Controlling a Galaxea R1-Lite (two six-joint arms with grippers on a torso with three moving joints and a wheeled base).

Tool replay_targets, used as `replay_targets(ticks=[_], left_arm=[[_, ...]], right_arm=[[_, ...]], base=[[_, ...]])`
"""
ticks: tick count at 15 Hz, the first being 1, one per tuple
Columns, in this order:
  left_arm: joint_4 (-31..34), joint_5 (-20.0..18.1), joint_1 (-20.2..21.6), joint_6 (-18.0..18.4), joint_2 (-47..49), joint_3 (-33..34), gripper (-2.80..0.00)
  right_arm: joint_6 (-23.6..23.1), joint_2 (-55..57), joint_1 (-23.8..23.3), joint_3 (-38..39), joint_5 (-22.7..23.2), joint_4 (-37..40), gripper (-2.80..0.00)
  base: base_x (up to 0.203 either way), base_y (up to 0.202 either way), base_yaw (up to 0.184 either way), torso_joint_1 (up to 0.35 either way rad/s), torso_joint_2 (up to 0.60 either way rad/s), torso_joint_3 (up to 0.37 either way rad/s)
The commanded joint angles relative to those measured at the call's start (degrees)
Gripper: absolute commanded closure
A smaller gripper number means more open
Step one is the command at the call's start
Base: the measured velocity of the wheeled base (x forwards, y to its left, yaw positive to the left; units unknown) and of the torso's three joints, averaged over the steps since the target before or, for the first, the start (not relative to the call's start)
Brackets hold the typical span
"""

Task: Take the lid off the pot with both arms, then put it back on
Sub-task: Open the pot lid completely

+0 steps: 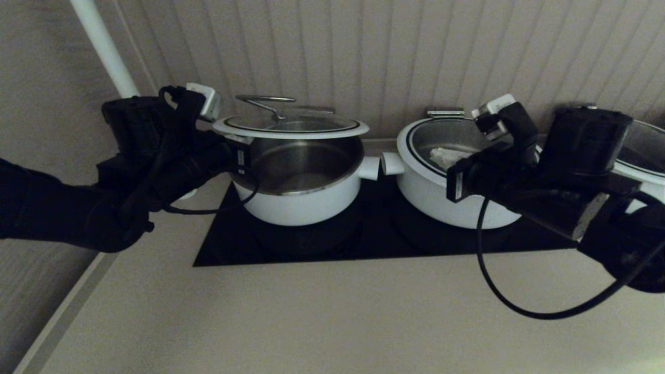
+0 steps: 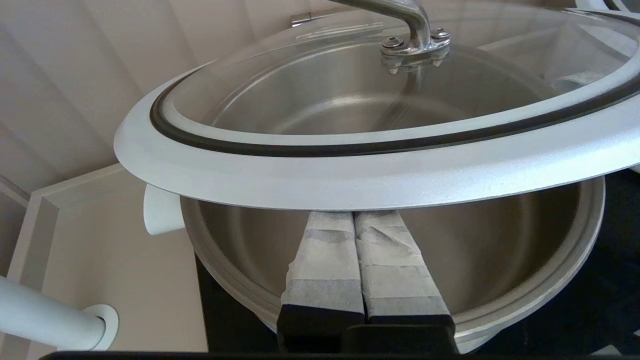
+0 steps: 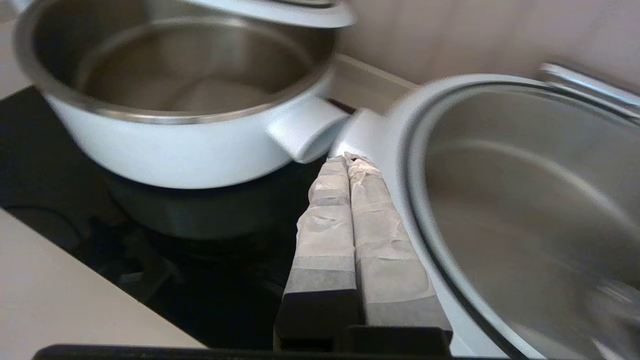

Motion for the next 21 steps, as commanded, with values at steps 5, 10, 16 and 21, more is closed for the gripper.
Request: replay_targets(ticks=[5,10,16,21], left_arm=[[-0.28,0.06,0.00,0.06,-0.50,-0.07,0.00],[-0.28,0.06,0.00,0.06,-0.76,0.11,0.00],[-0.28,0.06,-0.08,0.23,-0.64,0.11,0.00],[-0.28,0.06,-0.09,0.23,-0.32,0.02,0.00]], right_arm=[[0.06,-12.96,-0.01,11.40,-8.10,1.01,0.00],[0.60,-19.74,-0.71,23.81,-9.44,0.79,0.00],[1.82,-27.21,-0.69,43.00,-9.42,0.12,0.00],[3.29,-29.95,-0.67,51.93,-5.07,3.59,0.00]], base=[[0.000,0.000,0.000,0.000,0.00,0.000],[0.000,0.000,0.000,0.000,0.00,0.000],[0.000,0.000,0.000,0.000,0.00,0.000],[0.000,0.000,0.000,0.000,0.00,0.000]])
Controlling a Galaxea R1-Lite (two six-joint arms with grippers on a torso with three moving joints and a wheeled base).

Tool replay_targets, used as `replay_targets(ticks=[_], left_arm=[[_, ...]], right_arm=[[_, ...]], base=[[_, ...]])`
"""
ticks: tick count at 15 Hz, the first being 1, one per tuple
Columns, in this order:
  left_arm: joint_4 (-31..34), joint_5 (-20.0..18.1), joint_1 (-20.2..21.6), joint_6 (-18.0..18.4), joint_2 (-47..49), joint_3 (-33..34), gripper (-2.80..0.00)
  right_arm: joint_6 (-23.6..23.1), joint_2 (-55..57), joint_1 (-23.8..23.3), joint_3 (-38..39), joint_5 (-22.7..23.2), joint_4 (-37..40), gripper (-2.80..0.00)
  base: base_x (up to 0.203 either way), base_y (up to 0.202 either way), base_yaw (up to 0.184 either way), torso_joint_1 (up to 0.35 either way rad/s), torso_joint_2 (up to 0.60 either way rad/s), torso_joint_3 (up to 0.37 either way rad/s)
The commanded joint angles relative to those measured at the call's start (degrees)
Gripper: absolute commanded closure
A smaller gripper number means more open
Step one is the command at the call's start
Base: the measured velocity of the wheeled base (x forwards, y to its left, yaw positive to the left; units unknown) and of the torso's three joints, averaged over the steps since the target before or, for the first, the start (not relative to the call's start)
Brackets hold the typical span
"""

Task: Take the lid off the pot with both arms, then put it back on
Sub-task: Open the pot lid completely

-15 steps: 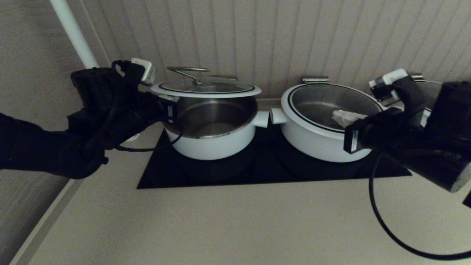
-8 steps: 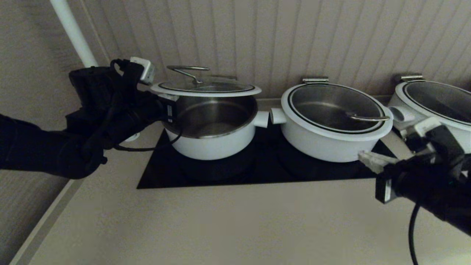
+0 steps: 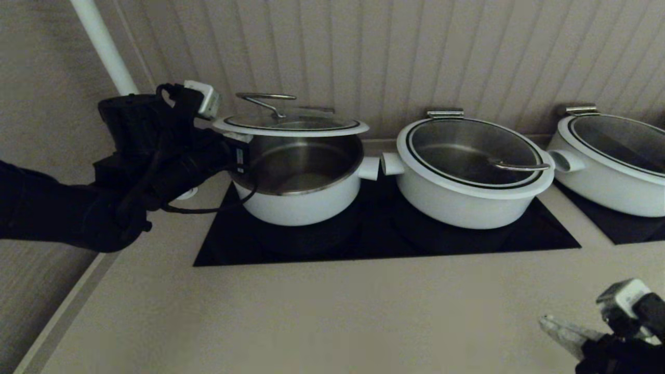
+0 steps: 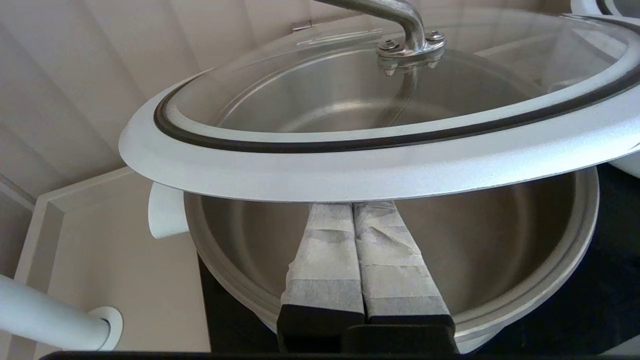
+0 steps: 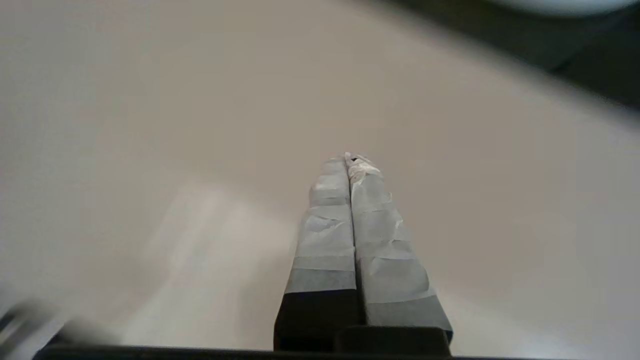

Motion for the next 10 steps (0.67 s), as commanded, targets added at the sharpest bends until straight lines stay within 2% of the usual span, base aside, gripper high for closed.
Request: replay_targets(ticks=[1,3,6,8,10], left_arm=[[-0.26,-0.06,0.00,-0.05,0.24,0.02,0.00],[-0.26,-0.14,0.00,-0.05,0.33,0.02,0.00],[-0.26,-0.14,0.00,-0.14,0.41,-0.04,0.00],[-0.26,-0.14,0.00,-0.14,0.41,0.02,0.00],[-0.33,-0.06,0.00,-0.14,0.41,0.02,0.00]], right_arm=[[0.85,-1.15,0.02,1.27,1.61,4.79,0.00],[0.92,-2.83,-0.05,1.27,1.67,12.72,0.00],[0.90,-12.16,0.00,1.27,1.88,26.99,0.00],[1.57,-21.01,-0.04,1.20,3.94,35.43,0.00],[4.19,-27.38,-0.06,1.25,6.19,40.96,0.00]], base=[[0.000,0.000,0.000,0.000,0.00,0.000],[0.000,0.000,0.000,0.000,0.00,0.000],[0.000,0.000,0.000,0.000,0.00,0.000],[0.000,0.000,0.000,0.000,0.00,0.000],[0.000,0.000,0.000,0.000,0.00,0.000]])
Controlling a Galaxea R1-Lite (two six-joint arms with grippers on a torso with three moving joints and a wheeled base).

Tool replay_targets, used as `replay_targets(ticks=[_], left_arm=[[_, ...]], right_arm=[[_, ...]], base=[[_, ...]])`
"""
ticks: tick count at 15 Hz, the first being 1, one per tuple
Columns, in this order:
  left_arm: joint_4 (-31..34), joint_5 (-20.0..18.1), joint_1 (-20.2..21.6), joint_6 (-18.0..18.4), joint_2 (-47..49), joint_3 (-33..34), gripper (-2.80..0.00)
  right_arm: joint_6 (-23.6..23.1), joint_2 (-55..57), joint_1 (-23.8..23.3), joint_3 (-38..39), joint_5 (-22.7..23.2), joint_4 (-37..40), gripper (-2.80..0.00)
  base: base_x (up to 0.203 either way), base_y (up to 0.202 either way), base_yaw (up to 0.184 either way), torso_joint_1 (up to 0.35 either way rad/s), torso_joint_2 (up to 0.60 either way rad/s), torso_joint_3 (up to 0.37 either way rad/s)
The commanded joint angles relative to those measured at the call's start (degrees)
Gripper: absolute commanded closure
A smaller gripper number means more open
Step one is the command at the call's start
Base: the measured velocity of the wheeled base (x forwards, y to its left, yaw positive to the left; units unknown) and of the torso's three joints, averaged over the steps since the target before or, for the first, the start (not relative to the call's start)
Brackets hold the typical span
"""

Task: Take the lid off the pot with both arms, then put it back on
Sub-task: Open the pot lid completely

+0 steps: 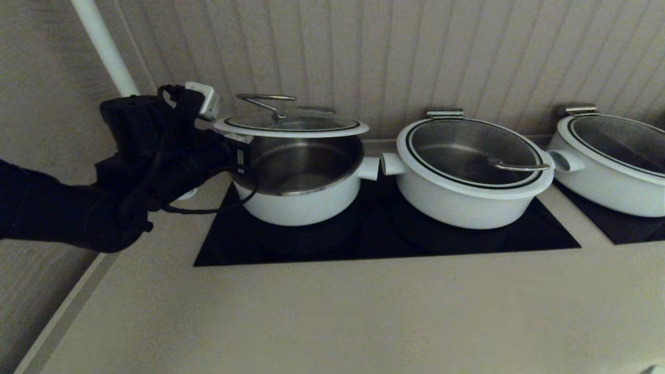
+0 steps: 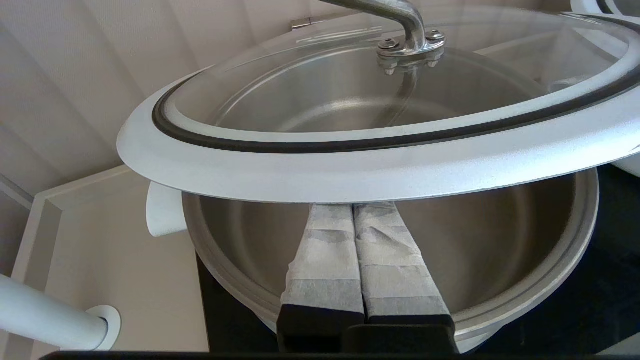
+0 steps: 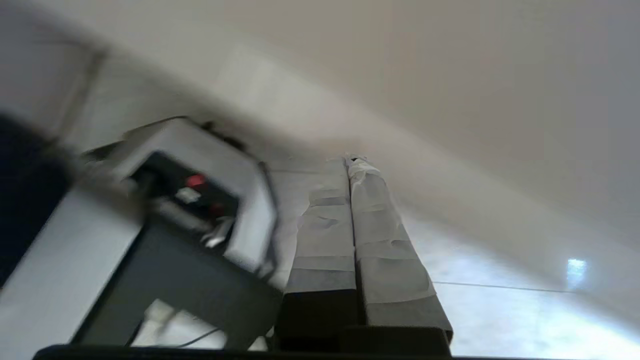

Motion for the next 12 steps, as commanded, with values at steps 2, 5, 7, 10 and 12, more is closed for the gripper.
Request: replay_targets(ticks=[2,5,7,10,12], left_arm=[[-0.25,-0.03,0.02,0.03,0.12,-0.07,0.00],[-0.25,-0.08,0.02,0.10,0.06,-0.16,0.00],[-0.33,0.00,0.02,0.03,0.06,-0.07,0.00],[-0.32,-0.08,0.02,0.03,0.06,-0.07,0.00],[-0.34,-0.08,0.02,-0.06,0.15,0.02,0.00]], right_arm=[[3.64,-10.52,-0.01,0.02,1.08,5.30,0.00],[3.53,-13.63,0.07,0.02,1.07,5.36,0.00],[3.52,-16.10,0.08,0.02,1.07,5.36,0.00],[3.52,-20.35,0.08,0.02,1.07,5.36,0.00],[3.52,-24.89,0.08,0.02,1.07,5.42,0.00]], base=[[0.000,0.000,0.000,0.000,0.00,0.000],[0.000,0.000,0.000,0.000,0.00,0.000],[0.000,0.000,0.000,0.000,0.00,0.000],[0.000,0.000,0.000,0.000,0.00,0.000],[0.000,0.000,0.000,0.000,0.00,0.000]])
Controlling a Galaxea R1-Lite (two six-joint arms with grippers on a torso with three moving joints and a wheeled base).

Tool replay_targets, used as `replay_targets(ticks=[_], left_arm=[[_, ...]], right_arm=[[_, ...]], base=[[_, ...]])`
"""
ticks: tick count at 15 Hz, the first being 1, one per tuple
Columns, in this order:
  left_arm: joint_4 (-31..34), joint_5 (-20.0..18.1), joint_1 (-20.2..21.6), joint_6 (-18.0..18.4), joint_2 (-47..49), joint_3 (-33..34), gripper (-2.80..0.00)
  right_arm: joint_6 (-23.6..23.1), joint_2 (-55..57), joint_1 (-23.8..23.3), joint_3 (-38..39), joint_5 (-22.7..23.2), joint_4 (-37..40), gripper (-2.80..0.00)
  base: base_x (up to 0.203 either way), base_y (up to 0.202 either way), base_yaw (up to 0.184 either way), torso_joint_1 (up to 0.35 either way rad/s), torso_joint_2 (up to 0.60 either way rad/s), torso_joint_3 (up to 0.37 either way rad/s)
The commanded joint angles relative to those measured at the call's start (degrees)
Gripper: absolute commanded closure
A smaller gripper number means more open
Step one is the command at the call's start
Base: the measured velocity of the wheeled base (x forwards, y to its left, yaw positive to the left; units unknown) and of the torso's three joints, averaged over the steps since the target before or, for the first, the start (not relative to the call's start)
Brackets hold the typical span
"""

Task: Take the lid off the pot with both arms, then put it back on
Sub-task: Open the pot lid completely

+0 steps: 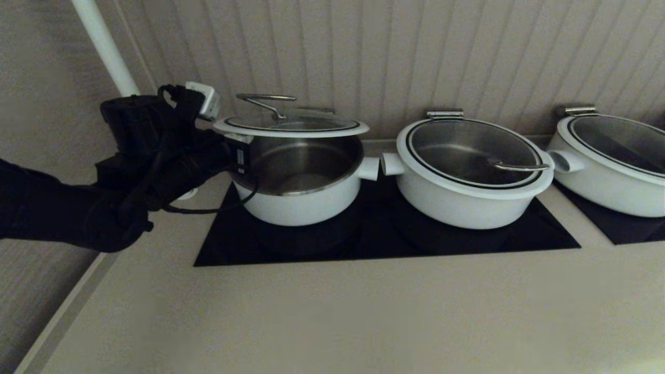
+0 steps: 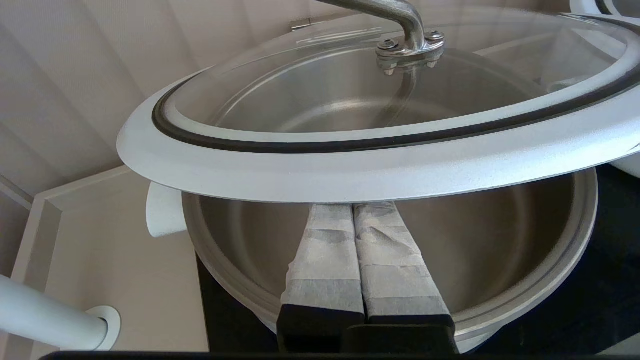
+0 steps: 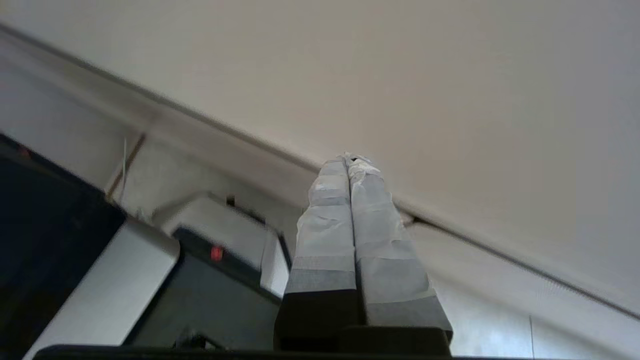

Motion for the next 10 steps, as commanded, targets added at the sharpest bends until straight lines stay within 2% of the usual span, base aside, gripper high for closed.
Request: replay_targets(ticks=[1,6,10], left_arm=[[-0.34,-0.04,0.02,0.10,0.11,0.00,0.00],[-0.35,-0.04,0.02,0.02,-0.07,0.00,0.00],[-0.26,-0.04,0.05,0.02,0.11,-0.38,0.00]], right_arm=[[-0.04,-6.46,0.02,0.00,0.02,0.04,0.00],[0.10,-12.91,0.01,0.00,0.02,-0.14,0.00],[0.49,-12.98,0.02,0.00,-0.07,-0.13,0.00]], base=[[0.000,0.000,0.000,0.000,0.00,0.000],[0.000,0.000,0.000,0.000,0.00,0.000],[0.000,0.000,0.000,0.000,0.00,0.000]])
